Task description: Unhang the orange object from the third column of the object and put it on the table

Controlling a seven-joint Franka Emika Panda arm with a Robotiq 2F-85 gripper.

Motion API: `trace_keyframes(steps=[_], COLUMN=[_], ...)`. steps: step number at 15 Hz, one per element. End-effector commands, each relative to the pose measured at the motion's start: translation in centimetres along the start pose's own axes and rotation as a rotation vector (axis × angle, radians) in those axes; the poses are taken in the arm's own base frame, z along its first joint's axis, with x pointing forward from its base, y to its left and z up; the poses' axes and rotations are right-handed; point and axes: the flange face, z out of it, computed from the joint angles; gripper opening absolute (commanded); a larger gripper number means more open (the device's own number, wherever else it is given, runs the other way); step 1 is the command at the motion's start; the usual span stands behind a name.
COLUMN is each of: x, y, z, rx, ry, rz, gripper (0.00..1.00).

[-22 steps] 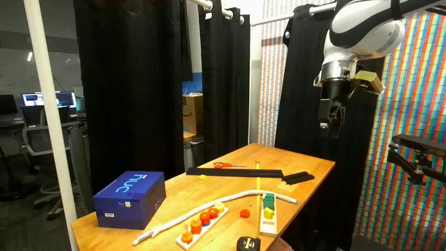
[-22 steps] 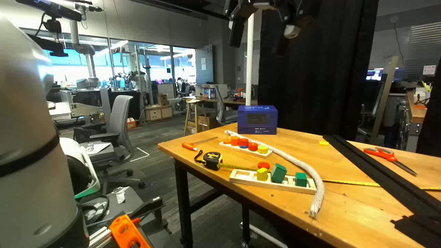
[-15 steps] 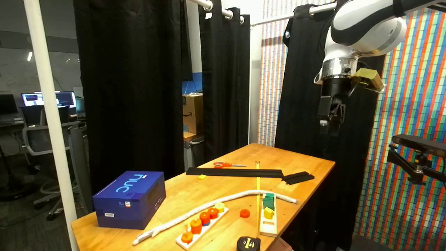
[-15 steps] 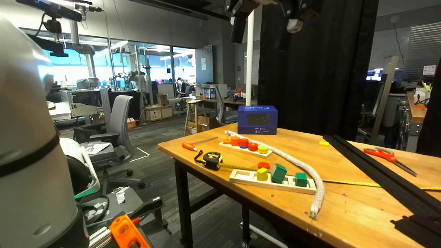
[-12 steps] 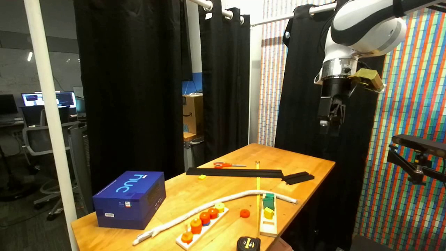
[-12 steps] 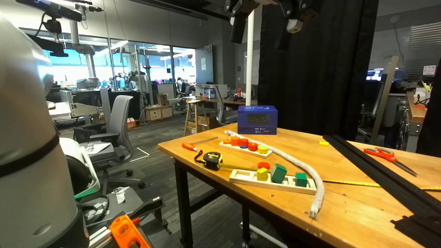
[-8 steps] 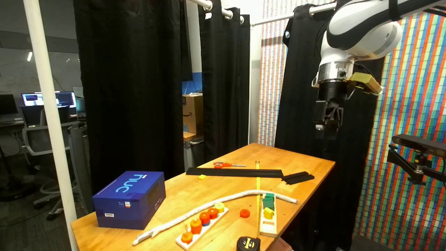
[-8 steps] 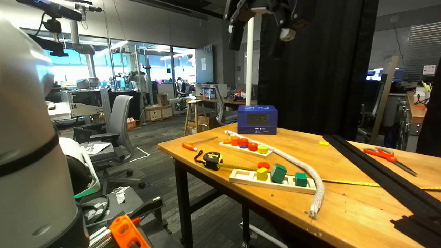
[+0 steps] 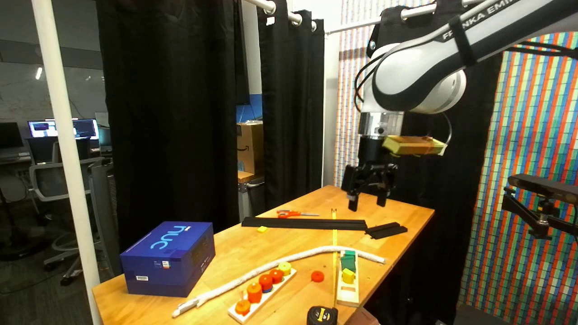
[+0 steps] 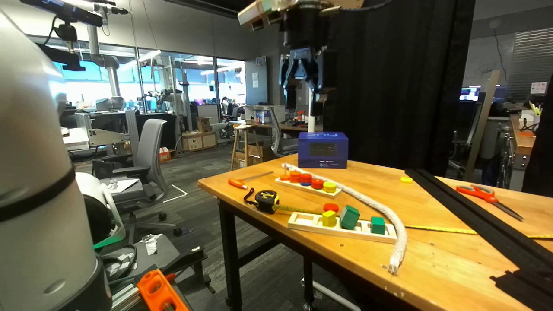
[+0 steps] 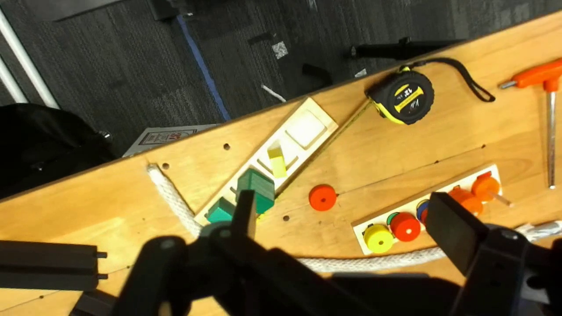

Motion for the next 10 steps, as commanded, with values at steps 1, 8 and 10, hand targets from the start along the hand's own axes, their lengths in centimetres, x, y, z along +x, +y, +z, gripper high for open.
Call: trace_keyframes(steps=[1,8,10], x=[2.1,5.6,6.9], y=[-6.4,-13.9,-15.2], z=[4.3,11.6,12.0], rx=[-0.043,-0.171,-0.203], ry=[0.066,0.109,0.117], rz=[0.108,0.387,0.474], gripper=[1.00,1.00,1.00])
